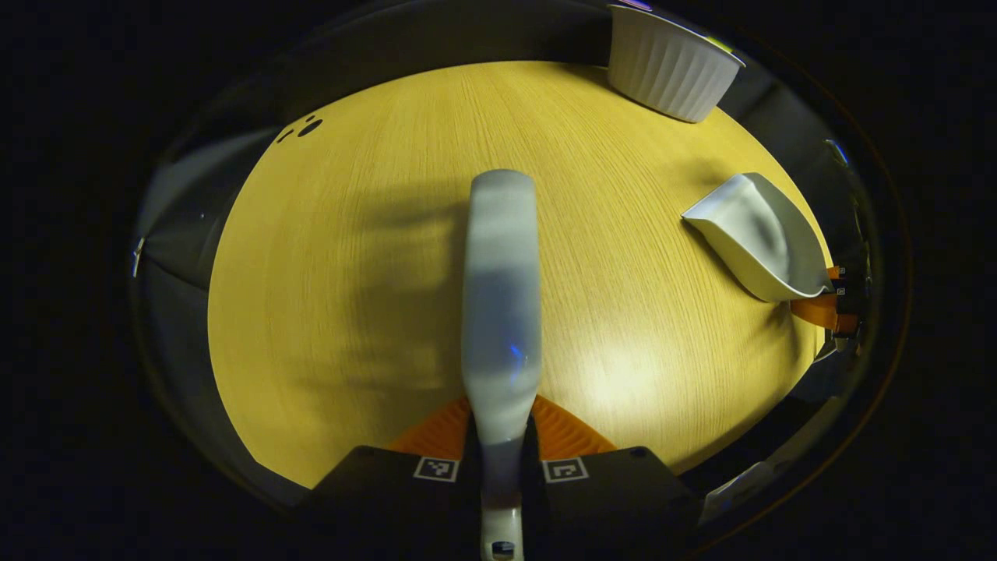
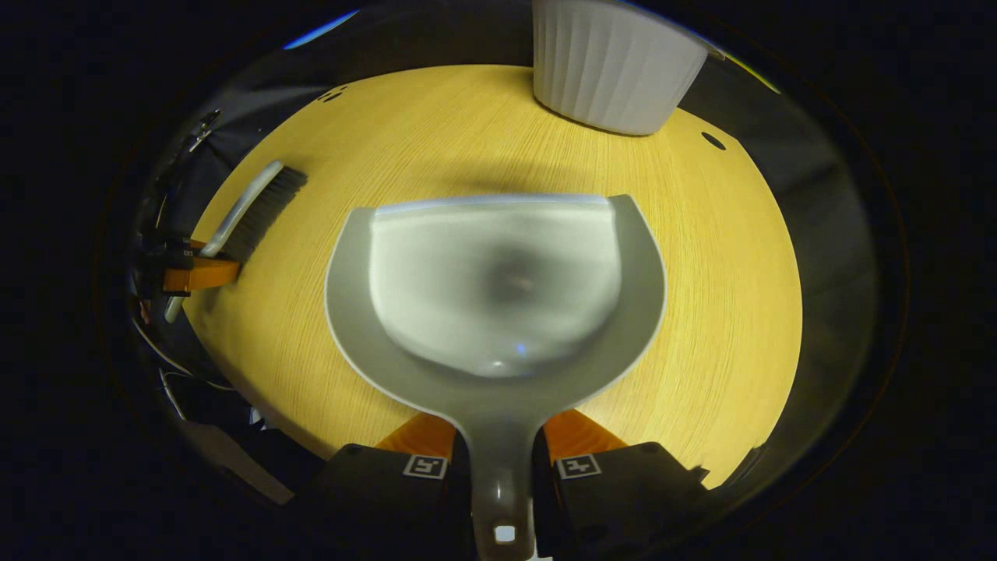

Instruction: Pick up the small broom and dustpan from the desktop, sweep the trash into the dustpan with the broom, and then empty the trash into the garbage bin.

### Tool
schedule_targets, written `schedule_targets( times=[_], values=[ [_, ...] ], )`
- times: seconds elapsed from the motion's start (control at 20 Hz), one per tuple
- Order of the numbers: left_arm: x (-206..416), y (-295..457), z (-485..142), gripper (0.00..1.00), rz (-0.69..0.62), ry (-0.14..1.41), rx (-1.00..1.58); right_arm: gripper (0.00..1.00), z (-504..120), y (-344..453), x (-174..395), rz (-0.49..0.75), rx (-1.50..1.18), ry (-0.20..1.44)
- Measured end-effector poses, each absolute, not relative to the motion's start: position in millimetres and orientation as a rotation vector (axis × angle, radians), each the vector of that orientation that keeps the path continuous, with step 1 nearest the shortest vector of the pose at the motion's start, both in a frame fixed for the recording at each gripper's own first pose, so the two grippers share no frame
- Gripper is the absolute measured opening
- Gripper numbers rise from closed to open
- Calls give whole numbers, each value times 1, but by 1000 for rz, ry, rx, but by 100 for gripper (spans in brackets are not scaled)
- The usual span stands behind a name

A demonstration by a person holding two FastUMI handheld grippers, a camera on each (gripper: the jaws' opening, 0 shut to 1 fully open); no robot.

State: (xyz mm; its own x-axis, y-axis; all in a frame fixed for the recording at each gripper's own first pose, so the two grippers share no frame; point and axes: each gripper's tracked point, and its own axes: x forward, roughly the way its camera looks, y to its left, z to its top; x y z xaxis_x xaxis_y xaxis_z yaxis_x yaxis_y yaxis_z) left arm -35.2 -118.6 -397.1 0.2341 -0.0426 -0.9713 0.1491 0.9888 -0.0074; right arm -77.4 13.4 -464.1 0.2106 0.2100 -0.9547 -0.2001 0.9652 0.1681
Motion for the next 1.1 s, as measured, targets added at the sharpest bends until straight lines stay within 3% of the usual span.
schedule_targets(
  times=[0.3, 0.4, 0.45, 0.5, 0.6, 0.8, 0.95, 1.05, 1.1],
  values=[
    [-29, -122, -398, 28, -155, 1330, 139, 38, -464, 18, -83, 304, 31, 1358],
    [-29, -122, -398, 29, -151, 1334, 144, 41, -465, 19, -83, 307, 34, 1368],
    [-30, -121, -398, 29, -150, 1338, 146, 48, -466, 20, -83, 304, 35, 1376],
    [-30, -121, -398, 29, -151, 1348, 154, 41, -466, 19, -83, 295, 39, 1387],
    [-29, -120, -398, 30, -158, 1363, 187, 44, -466, 19, -83, 266, 47, 1415],
    [-25, -119, -397, 46, -154, 1361, 232, 48, -466, 21, -84, 280, 18, 1427],
    [-24, -119, -395, 47, -146, 1344, 239, 59, -467, 20, -87, 301, -15, 1418],
    [-30, -125, -394, 55, -161, 1340, 202, 59, -467, 18, -95, 305, -22, 1438],
    [-32, -125, -393, 65, -165, 1335, 195, 59, -465, 16, -96, 308, -20, 1432]
  ],
)
